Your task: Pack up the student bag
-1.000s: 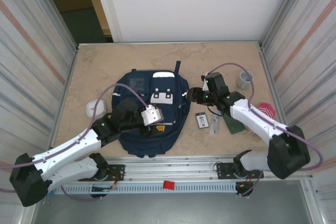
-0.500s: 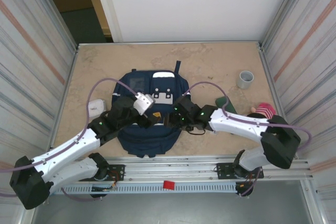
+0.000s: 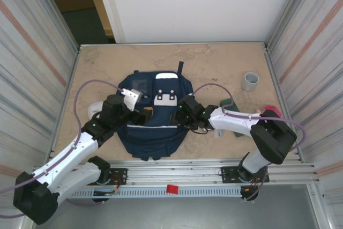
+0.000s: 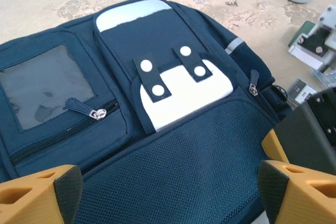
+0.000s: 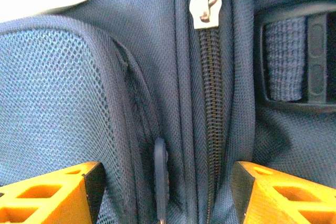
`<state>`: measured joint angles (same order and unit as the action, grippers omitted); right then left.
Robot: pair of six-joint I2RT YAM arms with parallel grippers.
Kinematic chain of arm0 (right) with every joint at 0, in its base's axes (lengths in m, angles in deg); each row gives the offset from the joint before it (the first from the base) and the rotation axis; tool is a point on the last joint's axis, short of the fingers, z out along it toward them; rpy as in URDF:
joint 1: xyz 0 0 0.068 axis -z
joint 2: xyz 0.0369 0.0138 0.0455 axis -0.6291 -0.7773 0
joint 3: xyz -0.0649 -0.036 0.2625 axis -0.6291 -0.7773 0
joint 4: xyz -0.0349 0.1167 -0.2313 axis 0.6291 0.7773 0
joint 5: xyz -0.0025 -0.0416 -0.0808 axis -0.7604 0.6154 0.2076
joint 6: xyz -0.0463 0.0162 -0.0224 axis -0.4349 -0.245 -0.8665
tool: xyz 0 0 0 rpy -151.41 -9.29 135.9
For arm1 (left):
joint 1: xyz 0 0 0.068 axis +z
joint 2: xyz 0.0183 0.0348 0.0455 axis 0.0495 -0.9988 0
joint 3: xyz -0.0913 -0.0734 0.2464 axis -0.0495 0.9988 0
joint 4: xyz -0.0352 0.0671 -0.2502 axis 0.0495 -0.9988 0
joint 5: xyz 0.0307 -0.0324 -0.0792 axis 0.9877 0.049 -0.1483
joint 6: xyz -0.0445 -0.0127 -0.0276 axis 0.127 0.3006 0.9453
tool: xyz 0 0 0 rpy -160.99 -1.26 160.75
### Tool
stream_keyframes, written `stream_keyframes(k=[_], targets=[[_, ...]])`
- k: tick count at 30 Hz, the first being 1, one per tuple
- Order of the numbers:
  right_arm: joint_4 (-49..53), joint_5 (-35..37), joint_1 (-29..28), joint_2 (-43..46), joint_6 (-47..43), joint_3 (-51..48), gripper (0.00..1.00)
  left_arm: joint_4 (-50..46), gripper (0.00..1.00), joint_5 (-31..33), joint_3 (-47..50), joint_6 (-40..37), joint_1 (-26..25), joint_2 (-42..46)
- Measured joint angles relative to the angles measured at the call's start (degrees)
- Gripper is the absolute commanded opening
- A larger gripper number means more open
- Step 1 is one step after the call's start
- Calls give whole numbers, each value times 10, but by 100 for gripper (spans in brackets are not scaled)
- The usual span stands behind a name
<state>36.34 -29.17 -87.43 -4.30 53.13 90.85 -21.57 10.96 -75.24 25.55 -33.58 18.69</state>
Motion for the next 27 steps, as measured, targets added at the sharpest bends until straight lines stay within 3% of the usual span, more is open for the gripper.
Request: stream_keyframes(k=[8, 14, 17, 20, 27], targets=[[5, 1, 38, 131, -40, -36, 68, -95, 77, -78, -57, -166, -4, -37], [5, -20, 55, 227, -33, -88, 68, -182, 84, -96, -89, -363, -101, -68], [5, -28, 36, 229, -18, -110, 68, -220, 87, -73, -89, -431, -136, -100], [3, -32, 12, 218, -2, -123, 68, -234, 89, -45, -89, -473, -136, -130], [-12, -32, -12, 156, 43, -127, 68, -236, 88, -3, -93, -512, -136, -186]])
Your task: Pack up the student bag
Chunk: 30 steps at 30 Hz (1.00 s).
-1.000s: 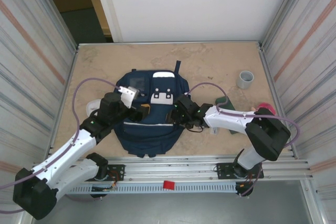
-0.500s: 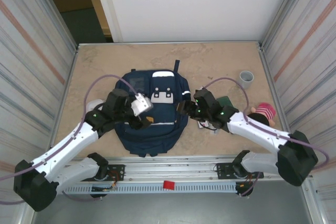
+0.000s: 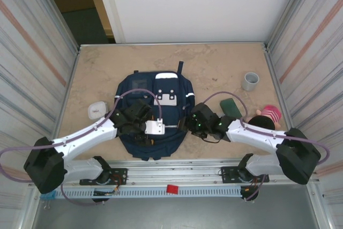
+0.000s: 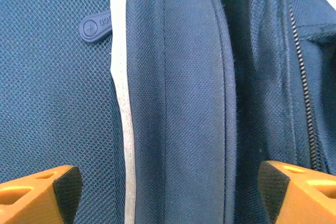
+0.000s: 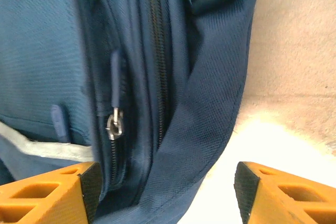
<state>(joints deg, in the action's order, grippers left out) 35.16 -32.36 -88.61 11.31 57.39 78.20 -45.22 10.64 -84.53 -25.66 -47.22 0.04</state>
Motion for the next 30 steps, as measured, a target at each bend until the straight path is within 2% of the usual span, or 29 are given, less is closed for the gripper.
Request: stream_keyframes(k=[5, 11, 15, 18, 19, 27, 28, 30], targets=[[-37, 4, -5, -42, 15, -7, 62, 19, 84, 20, 0, 2, -8, -7], [-90, 2, 16, -76, 16, -10, 45, 58, 69, 57, 1, 24, -10, -19], [-99, 4, 38, -80, 6, -6, 47, 76, 73, 66, 1, 28, -11, -39], [-97, 6, 42, -68, -6, -2, 59, 84, 74, 59, 2, 28, -14, -44], [-93, 7, 42, -56, -9, -2, 62, 89, 71, 56, 4, 28, -17, -44], [-70, 9, 34, 54, -3, -18, 66, 103, 7, 73, 9, 60, -39, -84], [-70, 12, 27, 68, 3, -29, 67, 104, 2, 77, 9, 66, -40, -78], [-74, 22, 8, 91, 23, -51, 68, 107, 0, 78, 12, 77, -40, -55]])
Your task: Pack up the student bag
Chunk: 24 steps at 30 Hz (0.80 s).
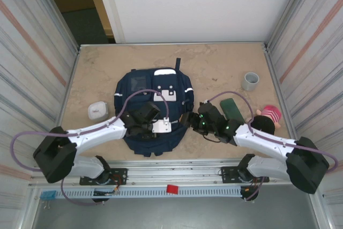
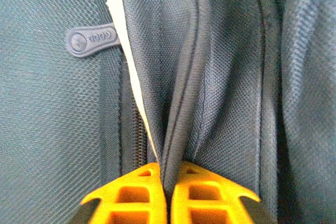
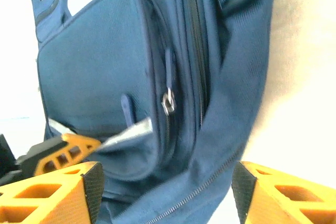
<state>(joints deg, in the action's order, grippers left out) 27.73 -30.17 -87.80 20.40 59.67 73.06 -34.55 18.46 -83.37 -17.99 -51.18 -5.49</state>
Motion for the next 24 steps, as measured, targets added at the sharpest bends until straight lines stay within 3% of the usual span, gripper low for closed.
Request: stream_keyframes(k=[6, 11, 14, 18, 22, 24], targets=[[-16, 17, -43, 33, 49, -30, 77, 28, 0, -44, -1, 81, 45, 92], [-59, 25, -61, 17, 63, -30, 78, 21, 0, -53, -19, 120, 53, 101], [-91, 20, -63, -15, 62, -30, 72, 6, 0, -56, -35, 131, 56, 100], [-116, 18, -64, -62, 63, -23, 48, -8, 0, -64, -53, 143, 56, 99], [-129, 31, -61, -104, 76, -26, 45, -28, 0, -70, -80, 142, 56, 99], [-147, 30, -57, -122, 75, -35, 48, -38, 0, -76, -95, 133, 57, 99]])
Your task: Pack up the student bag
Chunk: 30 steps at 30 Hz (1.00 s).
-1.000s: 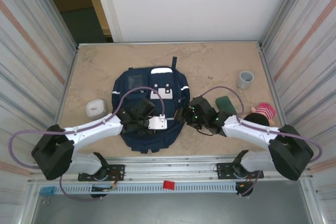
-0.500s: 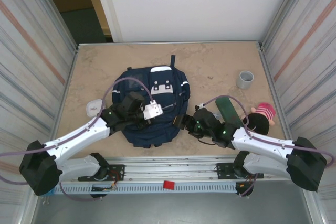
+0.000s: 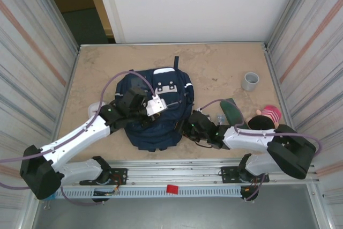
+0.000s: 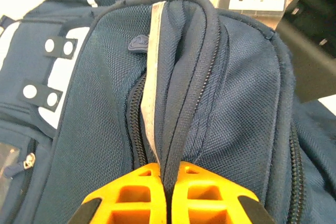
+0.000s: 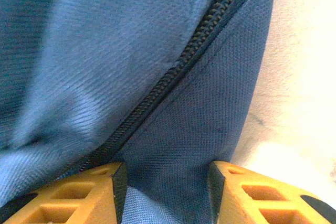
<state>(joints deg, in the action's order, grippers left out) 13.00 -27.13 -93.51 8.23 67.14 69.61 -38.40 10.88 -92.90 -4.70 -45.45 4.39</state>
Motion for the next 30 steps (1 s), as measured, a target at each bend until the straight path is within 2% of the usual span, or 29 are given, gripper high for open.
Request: stream_keyframes(k=[3, 5, 8, 12, 17, 20, 22, 27, 30], targets=[[-5, -4, 5, 1, -19, -6, 64, -14, 0, -14, -7, -21, 10, 0], [9, -3, 6, 22, -50, -6, 68, -17, 0, -28, -7, -34, 24, 1], [35, -1, 11, 83, -100, -4, 71, -17, 0, -68, -7, -41, 56, 7], [64, -15, 53, 176, -153, 6, 72, -12, 0, -117, -7, -43, 92, 15], [77, -93, 155, 252, -210, 26, 72, -17, 0, -179, -1, -82, 97, 22], [104, -159, 216, 237, -244, 70, 72, -13, 0, -218, 18, -101, 97, 39], [124, -191, 234, 212, -267, 106, 72, -13, 0, -239, 28, -110, 101, 48], [128, -261, 231, 139, -284, 159, 69, -13, 0, -257, 34, -131, 104, 49], [146, -261, 215, 92, -283, 184, 69, -12, 0, -257, 35, -136, 106, 49]])
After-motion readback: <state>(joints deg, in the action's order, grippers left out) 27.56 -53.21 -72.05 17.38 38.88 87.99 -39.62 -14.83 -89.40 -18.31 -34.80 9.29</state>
